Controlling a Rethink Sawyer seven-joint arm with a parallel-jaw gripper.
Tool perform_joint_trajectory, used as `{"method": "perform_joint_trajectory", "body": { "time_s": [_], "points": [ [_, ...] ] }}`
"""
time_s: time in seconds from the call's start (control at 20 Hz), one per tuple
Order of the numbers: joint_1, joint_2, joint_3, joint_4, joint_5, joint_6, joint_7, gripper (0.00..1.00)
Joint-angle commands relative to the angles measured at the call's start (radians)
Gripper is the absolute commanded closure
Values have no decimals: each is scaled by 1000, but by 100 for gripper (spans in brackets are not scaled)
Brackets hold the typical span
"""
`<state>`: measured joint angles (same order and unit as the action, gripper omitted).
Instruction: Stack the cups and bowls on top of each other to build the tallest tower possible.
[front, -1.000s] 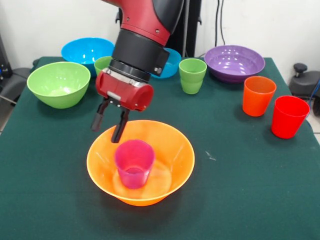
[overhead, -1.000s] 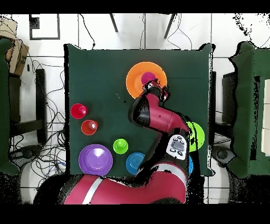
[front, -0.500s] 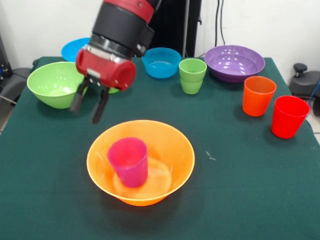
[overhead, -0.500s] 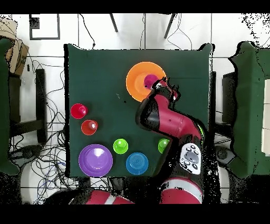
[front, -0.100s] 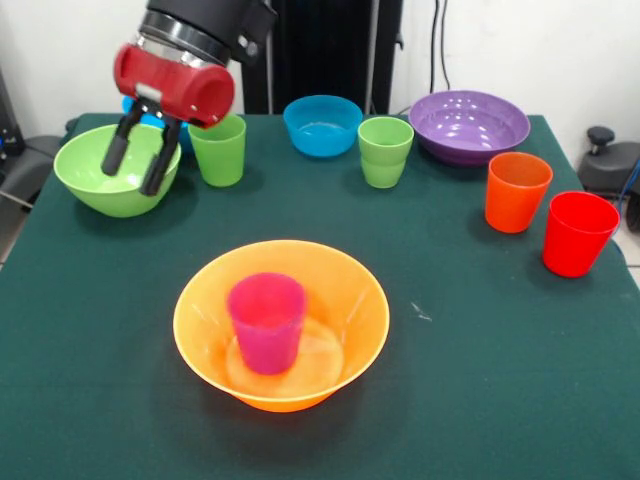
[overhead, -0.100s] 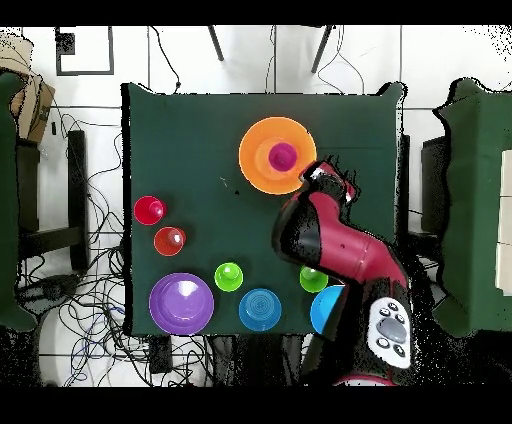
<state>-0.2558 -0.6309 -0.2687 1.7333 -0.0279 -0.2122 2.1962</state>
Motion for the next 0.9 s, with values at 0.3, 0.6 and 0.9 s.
{"method": "perform_joint_trajectory", "body": {
  "time_s": [0.3,0.6,0.9],
  "points": [
    [20,82,96,106,-77,-76,124,0],
    [33,101,81,111,-57,-92,126,0],
    [-100,22,208,146,-171,-8,85,0]
  ]
}}
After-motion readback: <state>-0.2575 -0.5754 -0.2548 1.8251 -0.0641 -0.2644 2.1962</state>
